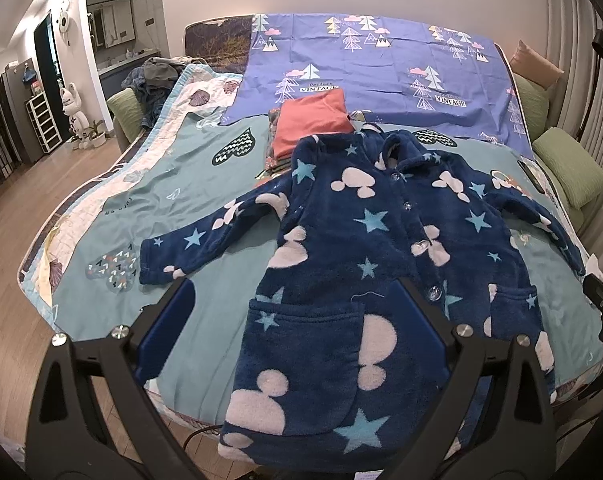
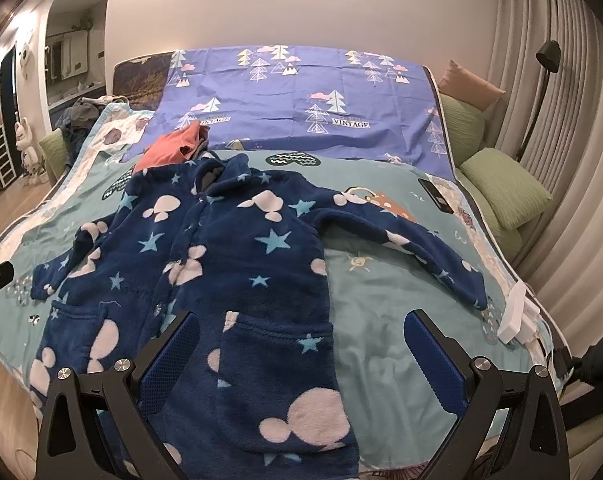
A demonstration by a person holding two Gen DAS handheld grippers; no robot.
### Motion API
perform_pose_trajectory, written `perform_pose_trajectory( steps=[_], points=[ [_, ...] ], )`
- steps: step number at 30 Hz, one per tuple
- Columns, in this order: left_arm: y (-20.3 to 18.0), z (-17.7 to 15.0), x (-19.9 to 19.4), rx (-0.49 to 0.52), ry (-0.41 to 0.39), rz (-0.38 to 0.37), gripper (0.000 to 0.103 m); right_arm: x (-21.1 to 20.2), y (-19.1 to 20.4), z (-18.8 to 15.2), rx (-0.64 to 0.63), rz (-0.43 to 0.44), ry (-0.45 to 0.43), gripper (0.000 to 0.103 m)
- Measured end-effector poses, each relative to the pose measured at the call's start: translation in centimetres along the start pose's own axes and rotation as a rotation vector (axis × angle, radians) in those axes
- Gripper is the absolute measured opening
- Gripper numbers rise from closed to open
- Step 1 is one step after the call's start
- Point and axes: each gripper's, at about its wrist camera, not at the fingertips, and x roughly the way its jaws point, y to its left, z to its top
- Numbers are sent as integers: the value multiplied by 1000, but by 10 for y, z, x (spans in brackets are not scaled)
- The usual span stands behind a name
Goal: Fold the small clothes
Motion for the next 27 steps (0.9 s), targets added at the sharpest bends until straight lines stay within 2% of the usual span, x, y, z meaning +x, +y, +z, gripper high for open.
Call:
perform_pose_trajectory(
  steps=[8,16,21,24,27],
  points=[
    [-4,1,-2,30,-4,-17,97,2,0,-1,0,-1,3,103],
    [-26,6,0,81,-15,-39,97,6,-15,-5,8,-11,10,103],
    [-65,17,-6,210,-103,-53,97,7,-48,-1,22,-57,-11,103],
    [-106,27,-5,346,-157,-90,98,11,-93,4,106,-104,-37,103],
    [-151,40,5,464,-190,-148,98,19,-147,8,235,-69,-55,103]
  ],
)
